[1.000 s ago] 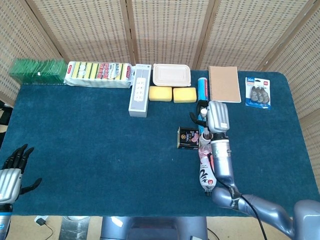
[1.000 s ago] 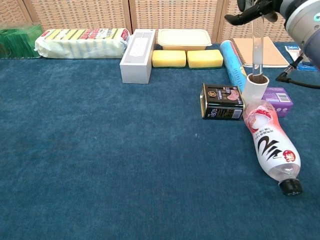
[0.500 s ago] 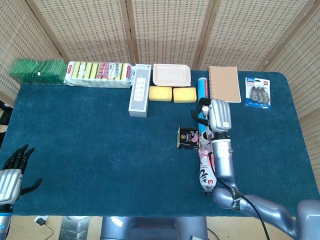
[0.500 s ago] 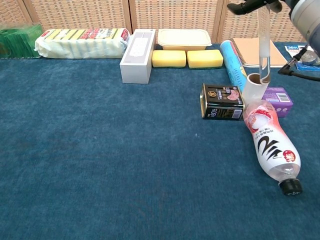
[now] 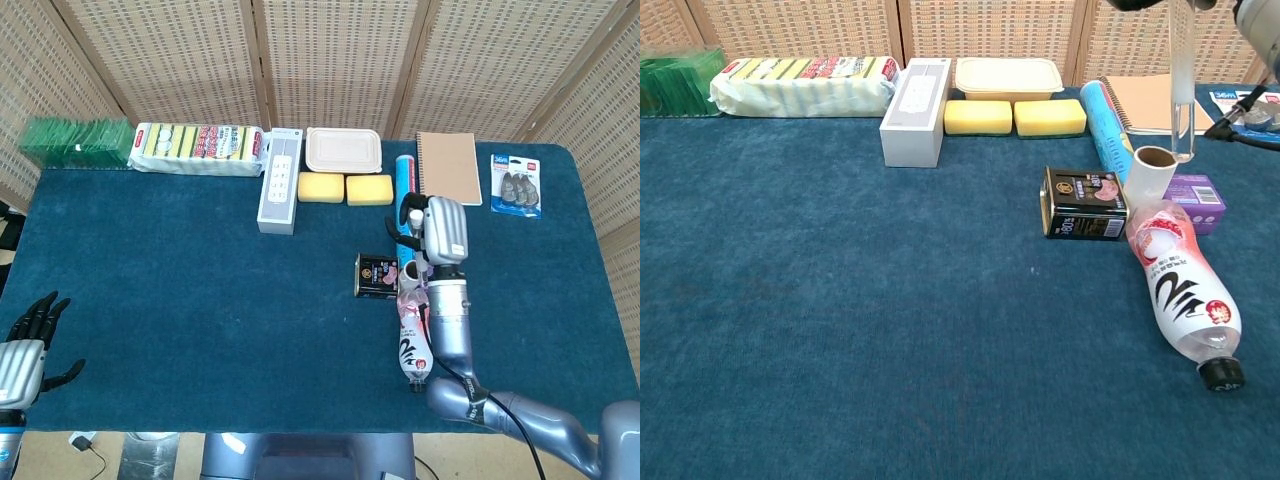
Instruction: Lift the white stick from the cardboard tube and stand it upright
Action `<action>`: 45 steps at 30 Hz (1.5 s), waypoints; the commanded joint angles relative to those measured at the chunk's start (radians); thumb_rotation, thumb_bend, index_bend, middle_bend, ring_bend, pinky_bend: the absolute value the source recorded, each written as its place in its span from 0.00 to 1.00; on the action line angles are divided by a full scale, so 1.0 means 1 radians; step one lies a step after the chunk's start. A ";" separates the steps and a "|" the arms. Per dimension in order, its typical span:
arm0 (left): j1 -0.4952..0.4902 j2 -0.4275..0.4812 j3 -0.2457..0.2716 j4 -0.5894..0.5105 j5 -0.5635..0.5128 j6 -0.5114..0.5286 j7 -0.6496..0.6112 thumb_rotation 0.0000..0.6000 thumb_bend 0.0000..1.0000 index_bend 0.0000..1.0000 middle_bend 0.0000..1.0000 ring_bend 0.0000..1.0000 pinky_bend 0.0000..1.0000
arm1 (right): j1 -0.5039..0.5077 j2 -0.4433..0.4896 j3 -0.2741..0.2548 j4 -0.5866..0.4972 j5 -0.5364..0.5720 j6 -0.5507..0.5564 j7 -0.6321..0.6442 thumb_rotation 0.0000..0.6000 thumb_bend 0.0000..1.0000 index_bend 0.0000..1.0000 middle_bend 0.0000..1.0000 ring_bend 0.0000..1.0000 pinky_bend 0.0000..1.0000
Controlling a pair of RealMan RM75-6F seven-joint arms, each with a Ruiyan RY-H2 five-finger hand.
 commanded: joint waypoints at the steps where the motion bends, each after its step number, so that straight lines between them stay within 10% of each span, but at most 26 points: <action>1: 0.000 0.000 0.001 0.001 0.002 0.001 -0.005 1.00 0.19 0.05 0.00 0.00 0.13 | -0.017 0.014 0.019 -0.040 0.034 -0.013 0.046 1.00 0.36 0.74 0.90 0.96 0.90; 28: 0.011 -0.014 0.015 0.042 0.026 0.020 -0.054 1.00 0.19 0.05 0.00 0.00 0.13 | -0.113 0.180 0.098 -0.262 0.102 0.032 0.149 1.00 0.40 0.74 1.00 1.00 0.99; 40: 0.017 -0.012 0.011 0.052 0.017 0.025 -0.075 1.00 0.19 0.05 0.00 0.00 0.13 | -0.101 0.188 0.069 -0.241 0.046 0.071 0.106 1.00 0.41 0.74 1.00 1.00 1.00; 45: 0.019 -0.011 0.016 0.046 0.034 0.038 -0.072 1.00 0.20 0.05 0.00 0.00 0.14 | -0.068 0.182 0.142 -0.174 0.154 0.061 0.084 1.00 0.41 0.74 1.00 1.00 1.00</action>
